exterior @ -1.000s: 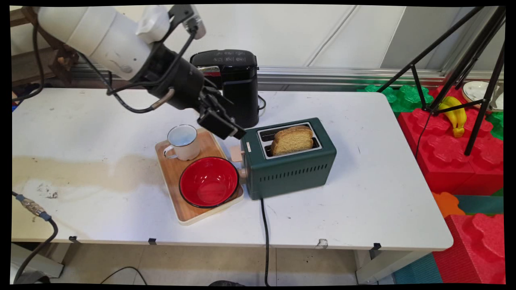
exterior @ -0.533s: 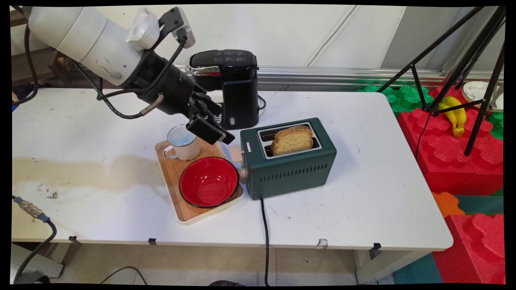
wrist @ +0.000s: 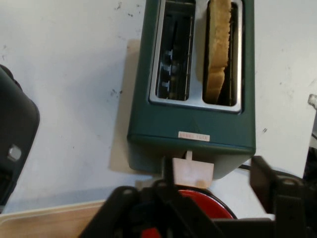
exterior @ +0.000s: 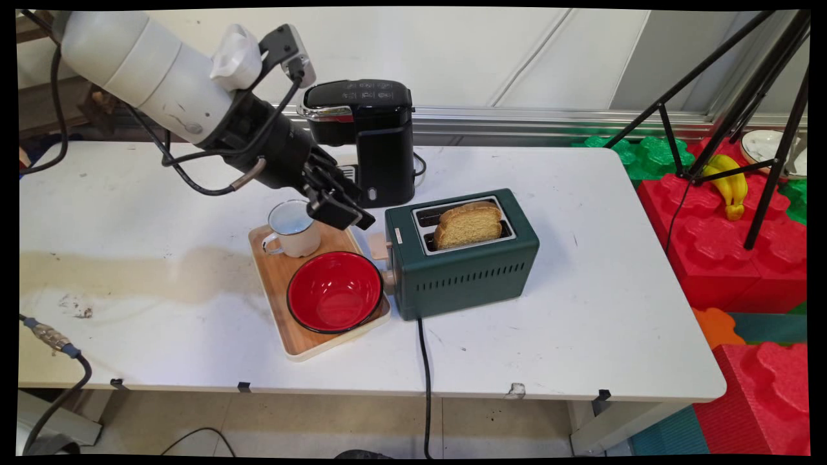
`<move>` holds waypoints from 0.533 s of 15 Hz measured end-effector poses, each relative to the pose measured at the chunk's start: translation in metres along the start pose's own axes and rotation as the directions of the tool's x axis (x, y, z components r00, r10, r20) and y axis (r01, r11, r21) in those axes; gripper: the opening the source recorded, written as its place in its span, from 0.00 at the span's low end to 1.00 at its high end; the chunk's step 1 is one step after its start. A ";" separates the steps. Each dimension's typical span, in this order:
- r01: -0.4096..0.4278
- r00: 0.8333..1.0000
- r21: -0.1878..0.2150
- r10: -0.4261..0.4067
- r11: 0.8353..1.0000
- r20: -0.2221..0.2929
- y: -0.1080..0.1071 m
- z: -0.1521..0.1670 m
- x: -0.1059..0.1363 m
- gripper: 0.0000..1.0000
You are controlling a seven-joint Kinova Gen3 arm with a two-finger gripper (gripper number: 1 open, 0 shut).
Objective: Press the toaster switch
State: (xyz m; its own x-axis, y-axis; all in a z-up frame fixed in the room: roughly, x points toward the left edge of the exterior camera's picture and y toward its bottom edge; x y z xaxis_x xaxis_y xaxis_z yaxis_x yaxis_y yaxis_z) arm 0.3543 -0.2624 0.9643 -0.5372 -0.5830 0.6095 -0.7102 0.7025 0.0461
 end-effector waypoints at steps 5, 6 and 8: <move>0.005 1.000 0.003 -0.005 1.000 0.014 -0.003 0.011 -0.002 0.00; 0.006 1.000 0.004 -0.006 1.000 0.017 -0.003 0.013 -0.002 0.00; 0.008 1.000 0.004 -0.008 1.000 0.023 -0.004 0.020 -0.002 0.00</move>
State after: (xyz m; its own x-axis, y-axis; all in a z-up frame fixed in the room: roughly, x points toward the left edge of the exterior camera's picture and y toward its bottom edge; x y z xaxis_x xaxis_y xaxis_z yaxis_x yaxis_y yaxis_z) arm 0.3497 -0.2719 0.9471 -0.5419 -0.5979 0.5907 -0.7164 0.6961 0.0474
